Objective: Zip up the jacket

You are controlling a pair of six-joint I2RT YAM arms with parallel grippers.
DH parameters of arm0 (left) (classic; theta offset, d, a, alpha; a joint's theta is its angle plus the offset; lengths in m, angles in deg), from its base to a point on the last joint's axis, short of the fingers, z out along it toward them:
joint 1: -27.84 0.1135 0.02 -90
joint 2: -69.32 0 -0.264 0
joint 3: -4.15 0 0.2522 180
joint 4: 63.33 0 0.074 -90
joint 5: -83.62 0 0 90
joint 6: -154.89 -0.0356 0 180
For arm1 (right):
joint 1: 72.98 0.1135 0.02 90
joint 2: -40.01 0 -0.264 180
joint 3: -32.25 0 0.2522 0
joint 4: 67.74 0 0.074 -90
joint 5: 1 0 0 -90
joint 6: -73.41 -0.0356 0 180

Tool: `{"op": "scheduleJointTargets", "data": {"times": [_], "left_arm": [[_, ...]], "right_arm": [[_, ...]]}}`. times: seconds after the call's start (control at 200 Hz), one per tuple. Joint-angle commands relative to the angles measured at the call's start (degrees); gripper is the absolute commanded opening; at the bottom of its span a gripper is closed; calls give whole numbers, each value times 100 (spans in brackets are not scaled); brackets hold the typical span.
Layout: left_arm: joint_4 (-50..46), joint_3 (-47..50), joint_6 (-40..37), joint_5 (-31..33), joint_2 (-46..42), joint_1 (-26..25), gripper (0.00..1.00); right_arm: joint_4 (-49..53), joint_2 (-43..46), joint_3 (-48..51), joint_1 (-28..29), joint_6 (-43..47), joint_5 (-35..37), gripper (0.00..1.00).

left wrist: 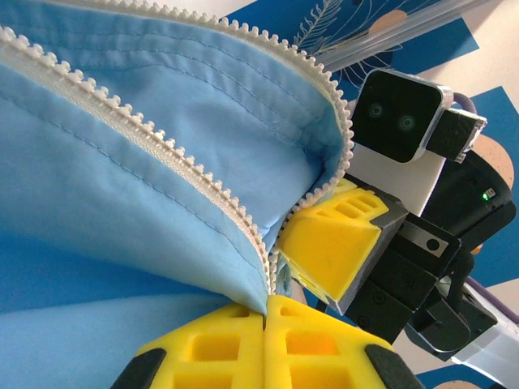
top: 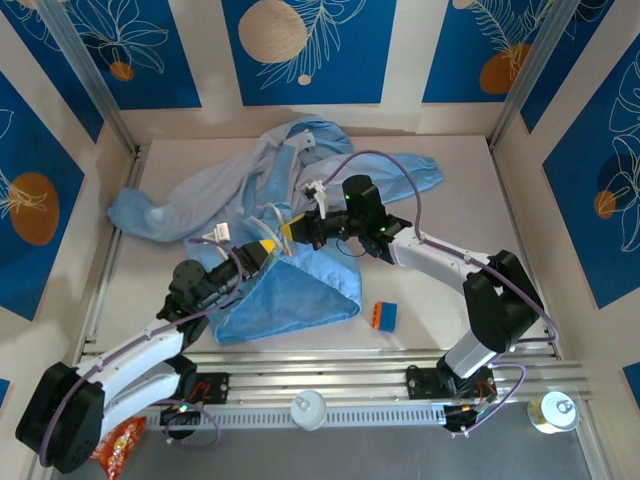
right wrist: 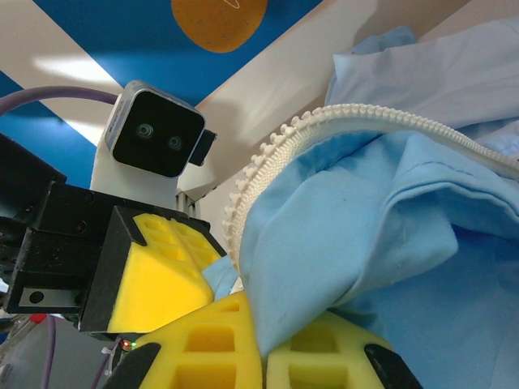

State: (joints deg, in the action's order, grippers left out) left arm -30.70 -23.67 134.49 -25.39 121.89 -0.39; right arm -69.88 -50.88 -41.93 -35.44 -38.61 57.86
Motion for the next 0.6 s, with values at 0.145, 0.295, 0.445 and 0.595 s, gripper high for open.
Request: {"op": "scheduleJointTargets", "data": {"times": [0.145,0.295,0.445,0.595], "left_arm": [[515,44,88,12,100,54,0],[529,78,106,-18,78,54,0],[489,150,124,37,-4,54,0],[493,143,126,14,-29,54,0]], "right_arm": [[-203,-51,-233,61,70,-166,0],[-193,-33,-232,46,61,-130,0],[-255,-42,-250,48,23,-134,0],[-253,-65,-286,34,-16,-152,0]]}}
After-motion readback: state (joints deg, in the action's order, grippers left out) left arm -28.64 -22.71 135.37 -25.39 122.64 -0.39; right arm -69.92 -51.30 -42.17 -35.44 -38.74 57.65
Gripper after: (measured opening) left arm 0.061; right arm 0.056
